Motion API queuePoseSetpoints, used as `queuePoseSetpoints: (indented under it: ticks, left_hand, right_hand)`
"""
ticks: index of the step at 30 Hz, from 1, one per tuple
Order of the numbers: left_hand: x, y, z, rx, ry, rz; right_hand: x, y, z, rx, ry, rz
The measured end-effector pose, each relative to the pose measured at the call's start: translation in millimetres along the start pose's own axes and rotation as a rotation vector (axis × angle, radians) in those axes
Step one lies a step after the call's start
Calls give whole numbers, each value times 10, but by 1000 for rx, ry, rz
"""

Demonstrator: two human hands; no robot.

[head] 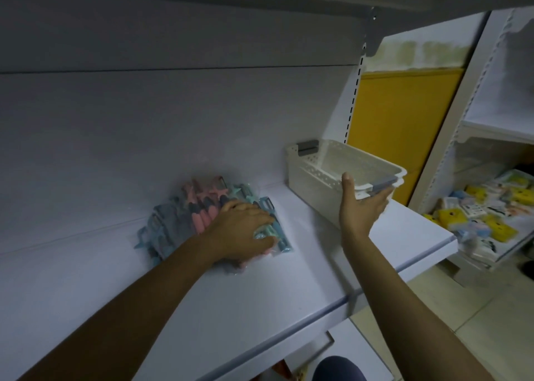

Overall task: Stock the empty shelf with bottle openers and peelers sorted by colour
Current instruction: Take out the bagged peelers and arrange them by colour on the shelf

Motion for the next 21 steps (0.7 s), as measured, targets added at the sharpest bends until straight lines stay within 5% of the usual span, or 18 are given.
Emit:
queuePoseSetpoints:
  ticks: [2, 4, 8, 10, 16, 21]
  left_hand:
    - [-2, -93, 116, -436, -165, 64]
    - [-29, -291, 204, -644, -204, -39]
    - [-339, -782, 363, -385, -157, -348]
    - [-622, -881, 516, -295, -213, -453]
    - [-1549, -459, 1120, -353, -601, -497]
    - [-1749, -226, 1142, -337, -559, -454]
  right_hand:
    - [-262, -102, 79, -49, -74, -83]
    - [-696, -138, 375, -108, -393, -133]
    - [-1367, 493, 654, -230, -719, 363]
    - [-1609, 736, 715, -352, -801, 480]
    - [-1984, 1231, 511, -793, -949, 591]
    - [-2015, 1093, 438, -613, -887, 429]
Point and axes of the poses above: each hand's wrist, its own x-axis towards the middle knuckle, its own y-axis out of the palm, z = x × y, the point moved 9 cm from there along x, towards the middle knuckle, and after that the axes turned 10 degrees about -x, right-handed, at the moved point
